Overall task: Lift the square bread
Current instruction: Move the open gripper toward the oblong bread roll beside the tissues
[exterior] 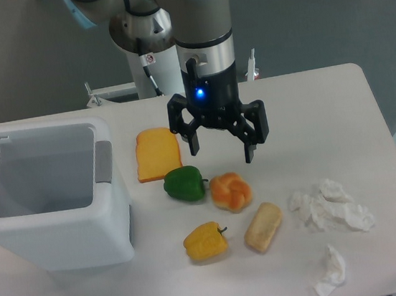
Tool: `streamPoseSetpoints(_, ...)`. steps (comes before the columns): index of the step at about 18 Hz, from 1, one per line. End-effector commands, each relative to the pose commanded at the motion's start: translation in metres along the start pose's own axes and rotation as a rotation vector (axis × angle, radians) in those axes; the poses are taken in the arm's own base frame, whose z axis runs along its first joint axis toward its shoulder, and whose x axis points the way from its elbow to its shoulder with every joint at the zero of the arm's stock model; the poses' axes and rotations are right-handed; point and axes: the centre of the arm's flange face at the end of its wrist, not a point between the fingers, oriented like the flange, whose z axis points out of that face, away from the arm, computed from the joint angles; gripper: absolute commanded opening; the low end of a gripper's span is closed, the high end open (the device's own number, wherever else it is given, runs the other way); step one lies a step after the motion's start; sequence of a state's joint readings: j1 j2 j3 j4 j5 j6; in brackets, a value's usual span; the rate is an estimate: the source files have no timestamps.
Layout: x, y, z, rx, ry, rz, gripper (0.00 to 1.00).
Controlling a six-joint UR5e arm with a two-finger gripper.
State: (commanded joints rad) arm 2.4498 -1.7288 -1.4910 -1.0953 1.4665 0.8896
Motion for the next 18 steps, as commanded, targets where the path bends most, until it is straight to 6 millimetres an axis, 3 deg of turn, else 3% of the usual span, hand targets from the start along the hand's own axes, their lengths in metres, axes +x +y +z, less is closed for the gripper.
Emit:
streamPoseSetpoints(5, -0.002, 0.001, 0.008, -0.009, 0.01, 0.028, 1.0)
streamPoseSetpoints(9, -0.008, 0.001, 0.036, -0.007, 0.004, 0.027, 1.0)
streamPoseSetpoints(13, -0.005, 0.005, 0.045, -0.002, -0.002, 0.026, 1.0)
streamPoseSetpoints(18, -0.028, 0.02, 0.056, -0.015, -0.003, 0.048, 1.0)
